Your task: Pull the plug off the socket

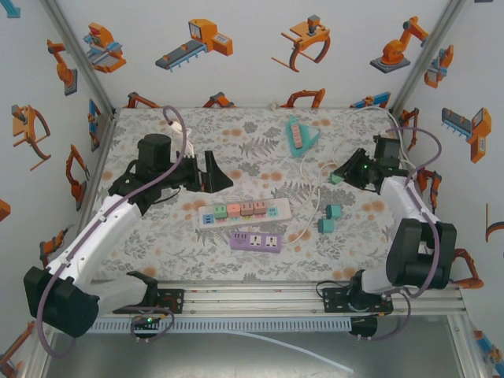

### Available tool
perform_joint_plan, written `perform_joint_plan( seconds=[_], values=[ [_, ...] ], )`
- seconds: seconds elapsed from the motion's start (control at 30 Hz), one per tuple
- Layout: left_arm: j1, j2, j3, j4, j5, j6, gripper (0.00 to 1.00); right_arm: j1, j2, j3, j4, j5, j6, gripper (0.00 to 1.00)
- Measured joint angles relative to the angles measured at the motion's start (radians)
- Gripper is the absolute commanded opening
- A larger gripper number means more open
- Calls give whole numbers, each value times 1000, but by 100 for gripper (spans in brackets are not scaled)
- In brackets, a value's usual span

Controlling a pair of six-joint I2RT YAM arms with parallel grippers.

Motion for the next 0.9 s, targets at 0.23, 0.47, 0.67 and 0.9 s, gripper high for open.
perform_joint_plan(
  seconds=[0.23,0.47,0.67,0.9],
  values=[
    [-87,27,0,12,37,69,97,-27,198,14,103,-15,113,23],
    [-92,33,-5,11,16,99,97,-27,305,24,186,-40,181,34],
    [-93,32,-12,4,-17,114,97,-27,362,70,228,-48,199,44],
    [-93,32,-12,4,-32,129,97,-27,435,103,293,-85,234,52]
  ],
)
